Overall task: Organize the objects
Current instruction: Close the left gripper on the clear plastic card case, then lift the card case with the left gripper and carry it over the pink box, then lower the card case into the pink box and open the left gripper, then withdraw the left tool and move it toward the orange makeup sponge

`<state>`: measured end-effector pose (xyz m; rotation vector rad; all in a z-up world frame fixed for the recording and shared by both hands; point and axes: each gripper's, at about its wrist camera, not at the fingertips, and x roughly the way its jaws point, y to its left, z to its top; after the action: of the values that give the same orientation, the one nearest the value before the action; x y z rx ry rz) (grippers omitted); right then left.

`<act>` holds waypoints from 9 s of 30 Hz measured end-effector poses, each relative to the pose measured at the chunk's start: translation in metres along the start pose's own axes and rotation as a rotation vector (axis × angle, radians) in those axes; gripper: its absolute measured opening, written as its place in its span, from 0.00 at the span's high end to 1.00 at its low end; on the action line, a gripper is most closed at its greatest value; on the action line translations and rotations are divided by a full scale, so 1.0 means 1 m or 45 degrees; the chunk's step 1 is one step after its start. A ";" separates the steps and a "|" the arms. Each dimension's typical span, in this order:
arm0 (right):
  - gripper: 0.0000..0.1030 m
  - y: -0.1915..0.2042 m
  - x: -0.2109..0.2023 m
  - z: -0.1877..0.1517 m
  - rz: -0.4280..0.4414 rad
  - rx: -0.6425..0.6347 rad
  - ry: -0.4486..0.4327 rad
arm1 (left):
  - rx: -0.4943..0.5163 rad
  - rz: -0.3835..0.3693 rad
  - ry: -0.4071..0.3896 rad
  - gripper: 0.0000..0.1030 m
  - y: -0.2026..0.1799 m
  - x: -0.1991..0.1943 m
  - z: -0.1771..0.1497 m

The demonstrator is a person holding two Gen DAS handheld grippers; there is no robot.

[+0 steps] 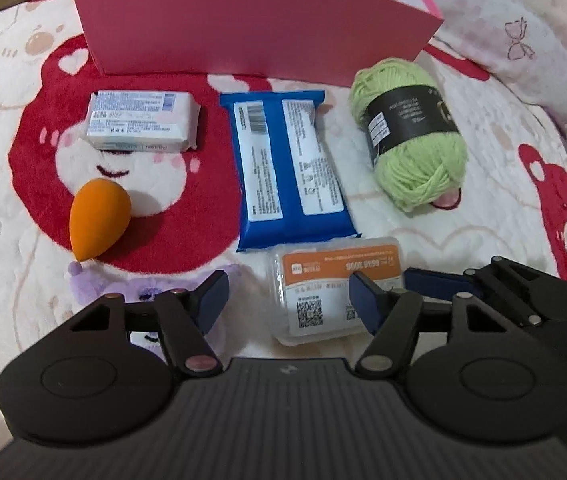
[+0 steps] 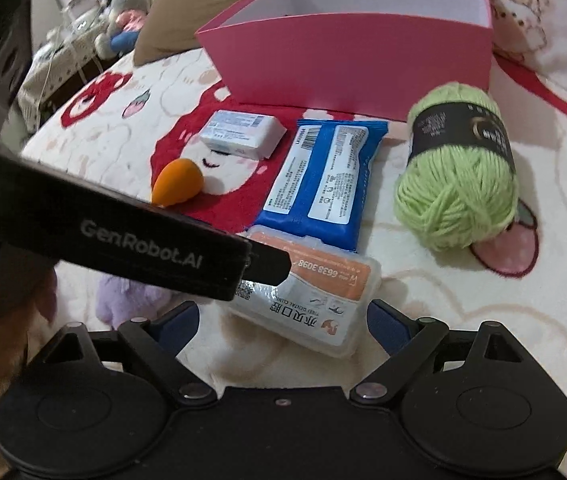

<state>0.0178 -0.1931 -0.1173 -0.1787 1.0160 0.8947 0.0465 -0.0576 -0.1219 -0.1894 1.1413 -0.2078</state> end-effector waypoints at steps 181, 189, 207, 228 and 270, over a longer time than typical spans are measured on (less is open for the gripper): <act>0.54 -0.049 0.141 0.300 -0.175 -0.069 0.188 | -0.134 -0.006 -0.246 0.53 0.091 0.047 0.257; 0.53 -0.045 0.104 0.289 -0.137 -0.091 0.058 | -0.030 0.028 -0.260 0.53 0.075 0.018 0.254; 0.46 -0.016 -0.007 0.256 -0.108 -0.253 -0.132 | 0.154 0.034 -0.207 0.51 0.043 -0.076 0.217; 0.12 0.041 -0.085 0.206 -0.169 -0.449 -0.219 | 0.212 -0.020 -0.270 0.31 0.053 -0.162 0.152; 0.13 0.099 -0.067 0.135 0.061 -0.694 -0.112 | 0.159 -0.092 -0.053 0.17 0.090 -0.107 0.070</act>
<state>0.0209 -0.0978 0.0357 -0.5696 0.6780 1.1999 0.0731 0.0603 -0.0223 -0.1235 1.0774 -0.3366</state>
